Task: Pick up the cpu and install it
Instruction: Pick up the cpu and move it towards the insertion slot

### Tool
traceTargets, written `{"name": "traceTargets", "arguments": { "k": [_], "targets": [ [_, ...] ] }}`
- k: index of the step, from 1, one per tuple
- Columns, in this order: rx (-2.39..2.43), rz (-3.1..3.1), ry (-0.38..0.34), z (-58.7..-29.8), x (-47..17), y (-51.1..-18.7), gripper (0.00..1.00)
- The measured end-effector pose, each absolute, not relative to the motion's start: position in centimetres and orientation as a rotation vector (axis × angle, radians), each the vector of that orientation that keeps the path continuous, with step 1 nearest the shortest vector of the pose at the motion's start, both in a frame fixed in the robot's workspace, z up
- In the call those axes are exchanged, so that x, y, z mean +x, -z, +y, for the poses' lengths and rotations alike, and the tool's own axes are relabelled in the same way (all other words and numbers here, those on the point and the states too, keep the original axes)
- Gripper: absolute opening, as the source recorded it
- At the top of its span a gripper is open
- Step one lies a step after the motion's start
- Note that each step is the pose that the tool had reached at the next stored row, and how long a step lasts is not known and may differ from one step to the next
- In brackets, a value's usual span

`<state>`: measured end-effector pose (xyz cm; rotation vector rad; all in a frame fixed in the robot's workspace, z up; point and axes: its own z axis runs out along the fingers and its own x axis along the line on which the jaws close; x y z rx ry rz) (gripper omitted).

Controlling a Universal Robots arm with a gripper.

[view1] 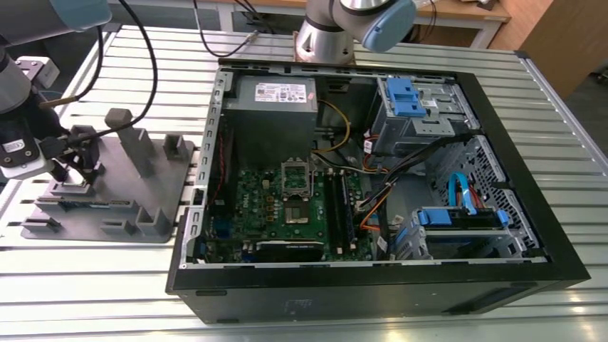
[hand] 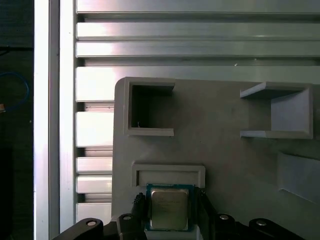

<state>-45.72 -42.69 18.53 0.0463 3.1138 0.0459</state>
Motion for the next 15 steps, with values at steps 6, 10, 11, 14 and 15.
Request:
{"name": "traceTargets", "arguments": {
  "k": [6,10,11,14,15],
  "targets": [
    [0.047,3.114,-0.046,-42.69,-45.71,-18.65,0.53],
    [0.047,3.114,-0.046,-42.69,-45.72,-18.7,0.53],
    [0.047,3.114,-0.046,-42.69,-45.75,-18.72,0.53],
    [0.047,3.113,-0.046,-42.69,-45.78,-18.65,0.53],
    [0.047,3.113,-0.046,-42.69,-45.78,-18.6,0.53]
  ]
}}
